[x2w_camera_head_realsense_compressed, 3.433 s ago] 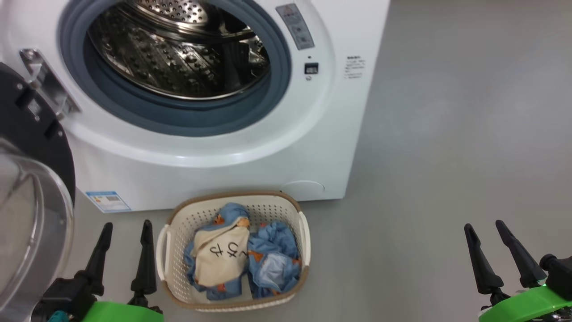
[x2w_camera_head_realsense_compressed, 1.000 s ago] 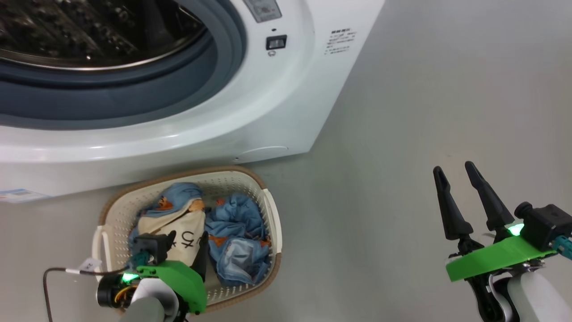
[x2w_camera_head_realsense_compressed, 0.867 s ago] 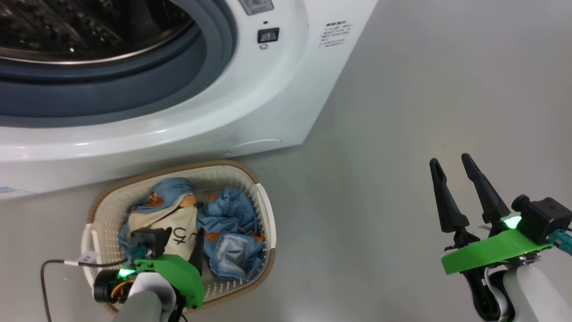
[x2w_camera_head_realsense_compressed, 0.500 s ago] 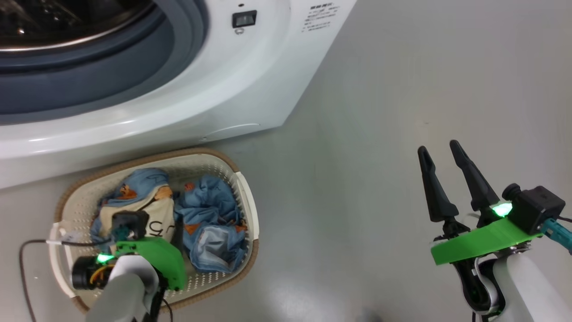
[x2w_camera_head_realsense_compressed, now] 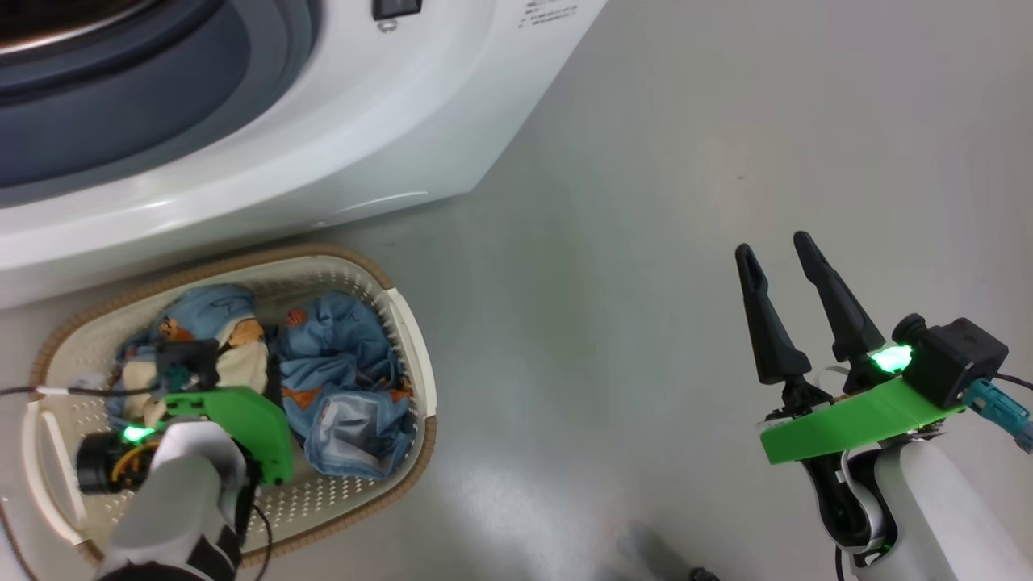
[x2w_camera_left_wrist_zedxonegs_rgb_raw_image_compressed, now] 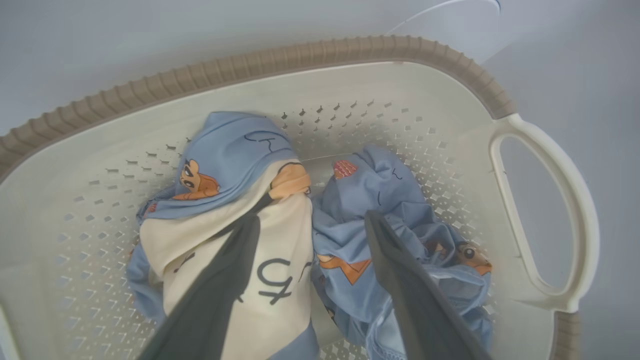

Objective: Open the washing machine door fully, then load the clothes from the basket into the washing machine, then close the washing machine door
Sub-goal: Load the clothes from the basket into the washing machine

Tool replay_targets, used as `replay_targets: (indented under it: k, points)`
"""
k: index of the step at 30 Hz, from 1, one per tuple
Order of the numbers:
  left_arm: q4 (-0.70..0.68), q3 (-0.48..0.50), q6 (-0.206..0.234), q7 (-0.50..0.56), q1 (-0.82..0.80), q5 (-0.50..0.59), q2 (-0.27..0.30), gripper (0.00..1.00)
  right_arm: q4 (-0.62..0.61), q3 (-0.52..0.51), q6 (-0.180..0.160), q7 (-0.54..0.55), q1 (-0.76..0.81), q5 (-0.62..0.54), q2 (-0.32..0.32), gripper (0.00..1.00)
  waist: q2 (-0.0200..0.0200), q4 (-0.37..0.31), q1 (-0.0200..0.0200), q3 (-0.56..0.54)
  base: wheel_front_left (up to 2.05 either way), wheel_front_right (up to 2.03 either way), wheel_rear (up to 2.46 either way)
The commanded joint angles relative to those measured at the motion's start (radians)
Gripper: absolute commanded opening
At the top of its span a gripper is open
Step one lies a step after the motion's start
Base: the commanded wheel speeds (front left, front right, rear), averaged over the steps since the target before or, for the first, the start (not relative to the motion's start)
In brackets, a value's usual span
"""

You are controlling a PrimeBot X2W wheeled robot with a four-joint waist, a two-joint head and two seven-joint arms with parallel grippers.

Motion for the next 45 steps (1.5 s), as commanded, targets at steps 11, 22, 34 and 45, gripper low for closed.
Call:
replay_targets:
  k: [11, 22, 34, 45]
  points:
    - [-0.002, 0.027, 0.044, 0.038, -0.06, -0.023, 0.094, 1.0, -0.039, 0.042, 0.005, -0.009, -0.038, 0.01, 0.005, 1.0, 0.0, -0.036, 0.0, 0.089, 0.0, 0.0, 0.0]
    - [-0.001, 0.026, 0.064, 0.077, -0.097, -0.039, 0.129, 1.0, -0.054, 0.059, 0.005, -0.009, -0.067, 0.011, 0.013, 1.0, 0.0, -0.053, 0.0, 0.141, 0.0, 0.0, 0.0]
    - [-0.001, 0.013, 0.045, 0.114, -0.127, -0.053, 0.144, 1.0, -0.063, 0.066, 0.005, -0.009, -0.086, 0.013, 0.014, 1.0, 0.0, -0.065, 0.0, 0.178, 0.0, 0.0, 0.0]
    - [-0.001, -0.006, 0.028, 0.139, -0.127, -0.061, 0.141, 0.0, -0.066, 0.066, 0.005, -0.009, -0.094, 0.012, 0.011, 1.0, 0.0, -0.063, 0.0, 0.177, 0.0, 0.0, 0.0]
